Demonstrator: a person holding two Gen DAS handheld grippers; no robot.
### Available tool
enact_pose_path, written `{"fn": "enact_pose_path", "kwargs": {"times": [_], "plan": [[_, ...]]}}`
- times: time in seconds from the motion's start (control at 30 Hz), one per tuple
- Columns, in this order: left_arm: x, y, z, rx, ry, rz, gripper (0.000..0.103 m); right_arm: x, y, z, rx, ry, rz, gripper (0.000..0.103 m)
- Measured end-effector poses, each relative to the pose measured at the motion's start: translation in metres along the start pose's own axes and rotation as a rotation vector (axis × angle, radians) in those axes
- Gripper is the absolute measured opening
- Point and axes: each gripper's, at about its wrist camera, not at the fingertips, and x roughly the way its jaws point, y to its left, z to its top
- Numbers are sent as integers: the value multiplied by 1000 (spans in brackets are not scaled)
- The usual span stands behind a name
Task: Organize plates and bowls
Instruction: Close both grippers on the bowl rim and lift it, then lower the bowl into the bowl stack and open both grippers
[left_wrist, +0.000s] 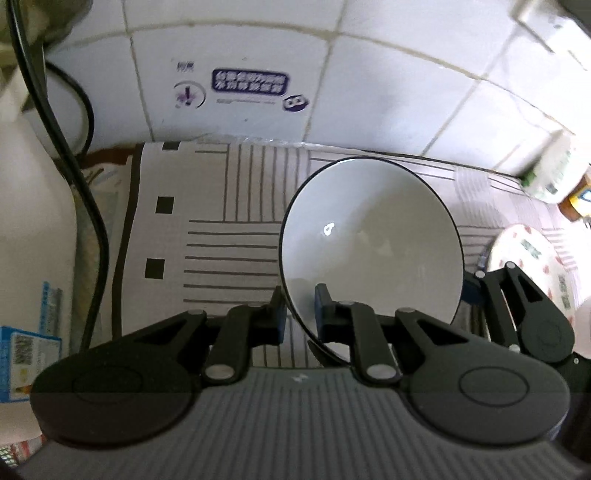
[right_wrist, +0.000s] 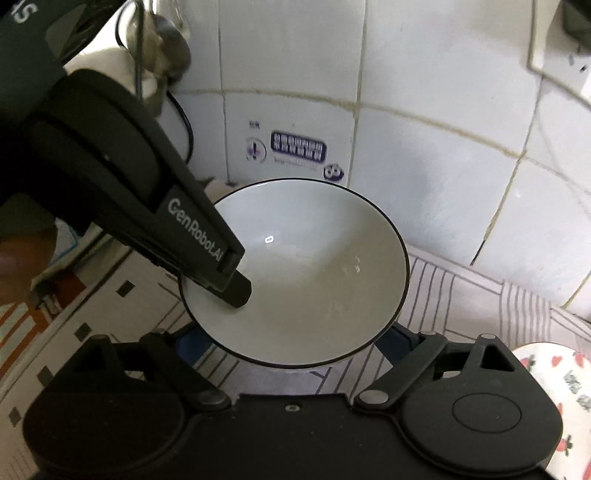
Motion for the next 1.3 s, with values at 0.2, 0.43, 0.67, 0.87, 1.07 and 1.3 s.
{"fn": "enact_pose_path", "kwargs": {"times": [0.2,0.43,0.67,0.87,1.07,1.3], "plan": [[-41,-23,-4,42,-27,-19,15,-47,-3,2,41,-71,-9,95],[-92,-55,-4,89,-53,-32,15,-104,-10,17,29,-144,-34,95],[-130,-99,-11,142,-47,-68,15,-164,-29,10,43,-193,-71,95],[-134,-153,-23,228,-18,-125,15,-204,-45,-12,74,-200,-157,95],[-127,-218,-34,305,32,-184,15,-239,-76,-40,142,-191,-232,95],[-116,-295,-45,352,71,-209,19,-274,-127,-67,199,-187,-274,95]]}}
